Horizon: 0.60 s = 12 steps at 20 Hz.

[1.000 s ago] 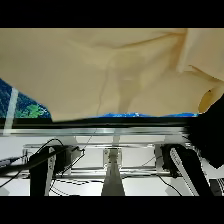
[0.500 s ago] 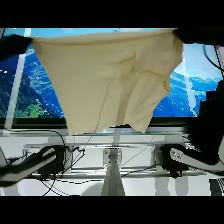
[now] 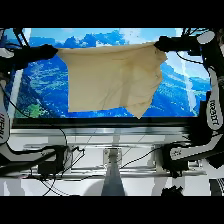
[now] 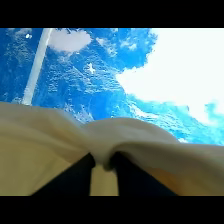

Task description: Fold the clothes and pants, and hang the long-sleeved shirts on hangers.

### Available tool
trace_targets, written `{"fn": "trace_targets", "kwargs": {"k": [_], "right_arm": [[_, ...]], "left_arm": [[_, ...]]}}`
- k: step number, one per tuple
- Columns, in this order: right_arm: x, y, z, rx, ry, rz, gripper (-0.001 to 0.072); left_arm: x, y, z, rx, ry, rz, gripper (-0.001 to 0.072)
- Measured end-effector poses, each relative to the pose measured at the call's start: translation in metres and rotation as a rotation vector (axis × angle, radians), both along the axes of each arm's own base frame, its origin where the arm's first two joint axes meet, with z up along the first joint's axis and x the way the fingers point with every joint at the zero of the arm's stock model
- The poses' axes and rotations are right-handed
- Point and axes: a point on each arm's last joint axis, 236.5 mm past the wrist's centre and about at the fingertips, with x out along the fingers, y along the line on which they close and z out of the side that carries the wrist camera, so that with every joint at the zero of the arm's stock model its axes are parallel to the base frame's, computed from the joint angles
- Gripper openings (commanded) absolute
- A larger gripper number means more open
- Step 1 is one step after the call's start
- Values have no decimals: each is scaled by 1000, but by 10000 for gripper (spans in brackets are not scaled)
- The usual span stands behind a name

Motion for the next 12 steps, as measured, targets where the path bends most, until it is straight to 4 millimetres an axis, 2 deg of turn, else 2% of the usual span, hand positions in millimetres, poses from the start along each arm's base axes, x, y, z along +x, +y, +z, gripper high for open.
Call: {"fn": "trace_targets", "kwargs": {"k": [1,2,3,4,5,6,7,8,10,12], "right_arm": [[2,-4,-4,-22,-1,-4,587],[1,-8,-9,-54,4,-2,581],[-1,-14,-14,-89,13,3,516],[-6,-21,-20,-129,33,16,421],[-14,-32,-26,-174,62,30,260],[-23,-44,-31,-213,94,41,162],[-34,-56,-36,-248,132,60,157],[-49,-68,-41,-270,177,85,117],[-83,-88,-52,-264,271,122,116],[-124,-96,-65,-199,378,152,116]], "left_arm": [[1,0,1,1,-5,2,708],[2,0,1,1,-6,2,713],[1,-1,2,-1,-4,1,714],[-1,-1,3,-3,-2,-4,711],[-3,0,7,-6,-2,-9,708],[-7,3,11,-5,-2,-13,702],[-13,6,16,-3,2,-24,636],[-20,10,23,6,2,-33,583],[-40,24,38,57,6,-55,583],[-63,41,53,131,11,-65,583]]}}
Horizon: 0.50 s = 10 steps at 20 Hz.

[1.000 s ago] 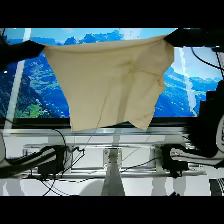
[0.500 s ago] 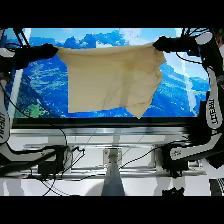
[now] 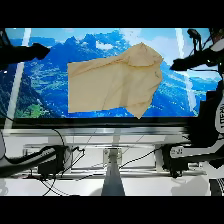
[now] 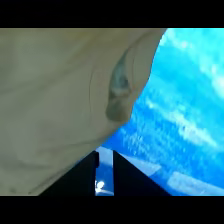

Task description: Fold the clothes and pants, and hang the long-sleeved shirts on hangers.

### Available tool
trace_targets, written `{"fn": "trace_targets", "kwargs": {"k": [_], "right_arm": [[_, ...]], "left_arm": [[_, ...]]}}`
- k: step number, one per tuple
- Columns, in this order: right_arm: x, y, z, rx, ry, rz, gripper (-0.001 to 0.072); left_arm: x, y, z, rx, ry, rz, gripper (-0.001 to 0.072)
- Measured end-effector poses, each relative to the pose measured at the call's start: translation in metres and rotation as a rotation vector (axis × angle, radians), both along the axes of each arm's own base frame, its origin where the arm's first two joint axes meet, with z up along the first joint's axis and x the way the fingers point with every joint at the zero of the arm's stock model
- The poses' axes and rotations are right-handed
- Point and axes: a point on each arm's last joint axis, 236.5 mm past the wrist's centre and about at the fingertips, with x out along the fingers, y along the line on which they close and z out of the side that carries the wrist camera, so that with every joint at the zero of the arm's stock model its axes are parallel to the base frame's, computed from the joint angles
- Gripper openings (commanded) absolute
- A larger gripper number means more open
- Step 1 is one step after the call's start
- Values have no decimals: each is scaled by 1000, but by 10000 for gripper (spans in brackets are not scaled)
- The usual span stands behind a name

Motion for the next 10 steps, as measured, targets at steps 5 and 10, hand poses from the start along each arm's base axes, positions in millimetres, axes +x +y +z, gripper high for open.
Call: {"fn": "trace_targets", "kwargs": {"k": [5,10], "right_arm": [[-86,23,-34,185,207,-24,208],[-138,61,-78,252,340,-29,330]], "left_arm": [[-53,25,51,105,-35,31,583],[-77,25,80,145,-81,49,583]]}}
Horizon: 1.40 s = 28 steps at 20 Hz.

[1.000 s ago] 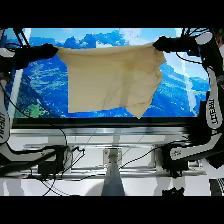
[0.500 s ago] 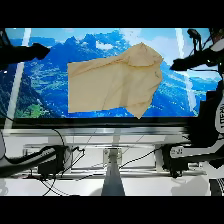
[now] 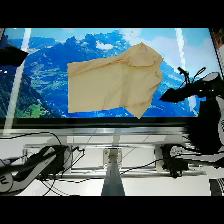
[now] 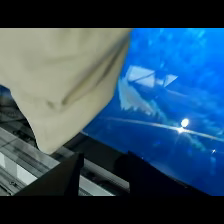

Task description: Fold the clothes and pants, and hang the long-sleeved shirts on hangers.

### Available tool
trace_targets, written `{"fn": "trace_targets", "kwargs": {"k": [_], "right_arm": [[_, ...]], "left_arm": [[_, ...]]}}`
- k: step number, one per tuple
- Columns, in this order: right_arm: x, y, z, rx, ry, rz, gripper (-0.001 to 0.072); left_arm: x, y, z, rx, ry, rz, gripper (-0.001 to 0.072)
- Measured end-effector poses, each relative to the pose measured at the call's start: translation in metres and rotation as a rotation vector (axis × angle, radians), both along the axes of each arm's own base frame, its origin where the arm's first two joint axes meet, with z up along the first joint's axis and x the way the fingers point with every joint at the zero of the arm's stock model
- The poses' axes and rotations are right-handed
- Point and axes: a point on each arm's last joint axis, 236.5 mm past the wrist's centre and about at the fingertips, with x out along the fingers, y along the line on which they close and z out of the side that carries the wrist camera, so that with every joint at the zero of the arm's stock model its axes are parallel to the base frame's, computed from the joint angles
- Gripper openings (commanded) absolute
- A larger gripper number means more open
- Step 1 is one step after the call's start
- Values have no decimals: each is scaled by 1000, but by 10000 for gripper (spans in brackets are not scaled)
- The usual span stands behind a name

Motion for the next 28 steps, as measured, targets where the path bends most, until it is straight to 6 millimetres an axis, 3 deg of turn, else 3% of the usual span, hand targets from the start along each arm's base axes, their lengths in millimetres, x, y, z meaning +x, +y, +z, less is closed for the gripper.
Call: {"fn": "trace_targets", "kwargs": {"k": [5,10,11,13,16,19,22,25,28], "right_arm": [[2,17,-30,-61,9,-67,330],[15,29,-43,-82,-2,-125,323],[19,29,-45,-91,-13,-135,275],[30,24,-49,-125,-52,-152,16],[39,16,-46,-168,-93,-138,15],[48,4,-20,-224,-166,-101,15],[51,-14,21,-315,-257,-103,15],[36,-25,59,-384,-301,-110,15],[6,-28,80,-417,-265,-98,15]], "left_arm": [[-5,-3,7,-17,-9,7,583],[-6,-5,8,-25,-10,8,583],[-6,-5,9,-26,-10,8,583],[-6,-5,9,-27,-10,8,583],[-6,-3,6,-38,2,24,583],[-8,4,0,-46,34,69,583],[-14,8,-9,-40,83,91,583],[-21,9,-23,-45,145,98,583],[-29,8,-45,-62,212,102,583]]}}
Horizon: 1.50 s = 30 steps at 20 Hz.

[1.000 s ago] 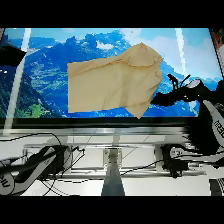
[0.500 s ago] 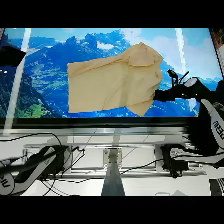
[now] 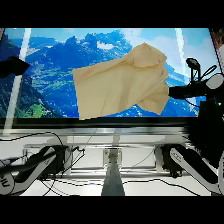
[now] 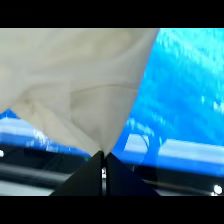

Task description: Fold the clothes and pants, and hang the long-sleeved shirts on hangers.

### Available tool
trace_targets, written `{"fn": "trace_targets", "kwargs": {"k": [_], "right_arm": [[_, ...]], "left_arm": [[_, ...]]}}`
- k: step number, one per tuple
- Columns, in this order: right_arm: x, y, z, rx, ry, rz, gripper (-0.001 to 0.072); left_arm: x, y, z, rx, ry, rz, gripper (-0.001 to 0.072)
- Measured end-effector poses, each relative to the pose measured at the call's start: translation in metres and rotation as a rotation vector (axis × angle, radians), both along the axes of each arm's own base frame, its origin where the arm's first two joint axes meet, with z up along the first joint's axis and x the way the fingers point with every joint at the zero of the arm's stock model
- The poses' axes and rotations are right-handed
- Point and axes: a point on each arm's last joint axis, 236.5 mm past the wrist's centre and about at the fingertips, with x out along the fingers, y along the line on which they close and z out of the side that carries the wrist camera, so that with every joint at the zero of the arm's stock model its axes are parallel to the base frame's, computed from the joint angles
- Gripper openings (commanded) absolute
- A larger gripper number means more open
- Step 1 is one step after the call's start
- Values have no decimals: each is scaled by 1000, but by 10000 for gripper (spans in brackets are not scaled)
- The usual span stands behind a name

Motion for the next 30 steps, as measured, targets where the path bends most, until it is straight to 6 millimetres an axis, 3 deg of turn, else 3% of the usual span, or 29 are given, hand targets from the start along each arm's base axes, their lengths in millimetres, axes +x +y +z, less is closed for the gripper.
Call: {"fn": "trace_targets", "kwargs": {"k": [3,6,11,14,22,23,26,27,28,30], "right_arm": [[-33,-2,3,-22,102,16,15],[-51,-7,4,-46,161,23,15],[-55,-12,4,-66,174,21,16],[-51,-13,5,-72,154,16,16],[-38,-14,7,-74,98,2,16],[-37,-14,7,-73,95,1,16],[-35,-14,7,-74,87,-1,16],[-35,-14,7,-74,86,-1,16],[-34,-14,7,-75,81,-2,16],[-29,-15,8,-78,62,-6,16]], "left_arm": [[-10,-4,-31,-34,81,1,583],[-30,-13,-77,-88,201,-2,583],[-83,-38,-169,-208,460,-8,583],[-110,-54,-210,-256,583,-42,584],[-133,-137,-260,-391,762,-274,580],[-137,-147,-264,-405,785,-312,521],[-150,-166,-276,-406,838,-390,251],[-153,-170,-280,-400,845,-415,89],[-154,-171,-284,-386,844,-431,15],[-153,-175,-285,-381,833,-469,14]]}}
